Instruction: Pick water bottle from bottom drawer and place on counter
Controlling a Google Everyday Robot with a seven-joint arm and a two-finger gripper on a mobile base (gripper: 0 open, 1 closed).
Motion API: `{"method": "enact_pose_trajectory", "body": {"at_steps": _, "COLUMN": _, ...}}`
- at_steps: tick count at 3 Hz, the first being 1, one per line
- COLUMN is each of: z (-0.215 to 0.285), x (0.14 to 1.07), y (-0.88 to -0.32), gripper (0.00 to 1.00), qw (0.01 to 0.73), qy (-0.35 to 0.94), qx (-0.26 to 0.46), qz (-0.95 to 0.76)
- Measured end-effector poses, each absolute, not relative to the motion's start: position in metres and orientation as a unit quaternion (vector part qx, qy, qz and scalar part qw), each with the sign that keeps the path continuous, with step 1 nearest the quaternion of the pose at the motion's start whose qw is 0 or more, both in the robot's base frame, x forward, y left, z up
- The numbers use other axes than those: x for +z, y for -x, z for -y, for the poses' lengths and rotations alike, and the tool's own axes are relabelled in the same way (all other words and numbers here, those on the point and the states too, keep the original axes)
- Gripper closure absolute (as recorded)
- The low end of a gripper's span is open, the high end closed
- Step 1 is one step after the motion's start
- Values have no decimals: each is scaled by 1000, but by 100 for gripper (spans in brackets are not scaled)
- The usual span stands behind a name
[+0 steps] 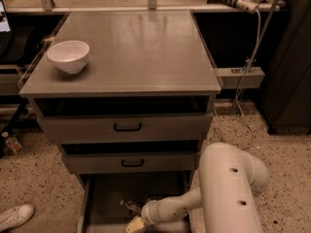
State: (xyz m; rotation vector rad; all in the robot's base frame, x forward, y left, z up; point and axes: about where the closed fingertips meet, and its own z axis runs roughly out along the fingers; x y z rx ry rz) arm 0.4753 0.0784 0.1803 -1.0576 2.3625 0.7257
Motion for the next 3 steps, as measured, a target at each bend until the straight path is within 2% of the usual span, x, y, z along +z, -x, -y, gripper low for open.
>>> {"method": "enact_pose_trajectory", "body": {"at_steps": 3, "z": -79, "x": 135, "y": -511, "gripper": 0, "qw": 244, "qy": 396, "qx": 246, "qz": -850}}
